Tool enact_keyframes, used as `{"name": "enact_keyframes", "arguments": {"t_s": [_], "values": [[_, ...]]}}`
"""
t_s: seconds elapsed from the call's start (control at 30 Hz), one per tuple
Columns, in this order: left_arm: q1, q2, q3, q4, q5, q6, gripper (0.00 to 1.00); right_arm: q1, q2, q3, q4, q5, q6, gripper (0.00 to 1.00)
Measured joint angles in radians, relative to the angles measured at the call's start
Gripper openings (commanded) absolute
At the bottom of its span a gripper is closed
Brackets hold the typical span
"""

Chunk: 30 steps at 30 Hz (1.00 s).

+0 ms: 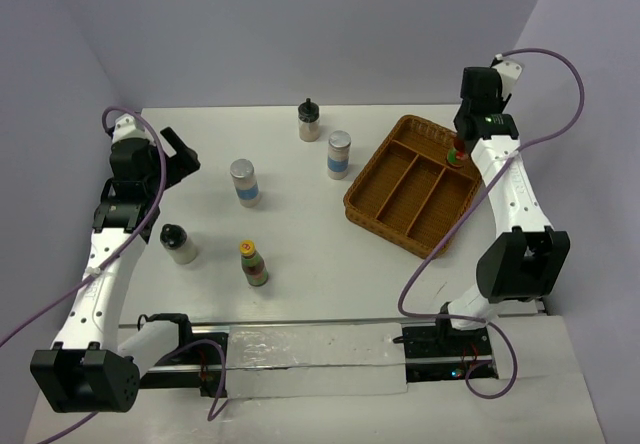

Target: Organize the condiment bottles

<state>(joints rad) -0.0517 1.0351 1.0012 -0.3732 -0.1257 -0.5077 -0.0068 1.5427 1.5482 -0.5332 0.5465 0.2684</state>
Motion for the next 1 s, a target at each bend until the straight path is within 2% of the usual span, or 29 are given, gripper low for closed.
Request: {"name": "enact_keyframes", "arguments": {"t_s": [0.33, 0.83, 1.0], "values": [[0.0, 0.017, 0.0, 0.02, 0.015, 0.018, 1.0, -0.017, 0.15, 0.164, 0.021, 0.046, 0.002, 0.09], [0.0, 0.035, 0.0, 0.019, 0.019, 0.018, 1.0, -0.017, 0.237, 0.253, 0.028, 0.032, 0.0, 0.09], [0.0, 0.006, 0.0, 0.019, 0.019, 0.017, 1.0, -0.017, 0.32, 0.302, 0.03, 0.009, 0.0, 0.09]]}}
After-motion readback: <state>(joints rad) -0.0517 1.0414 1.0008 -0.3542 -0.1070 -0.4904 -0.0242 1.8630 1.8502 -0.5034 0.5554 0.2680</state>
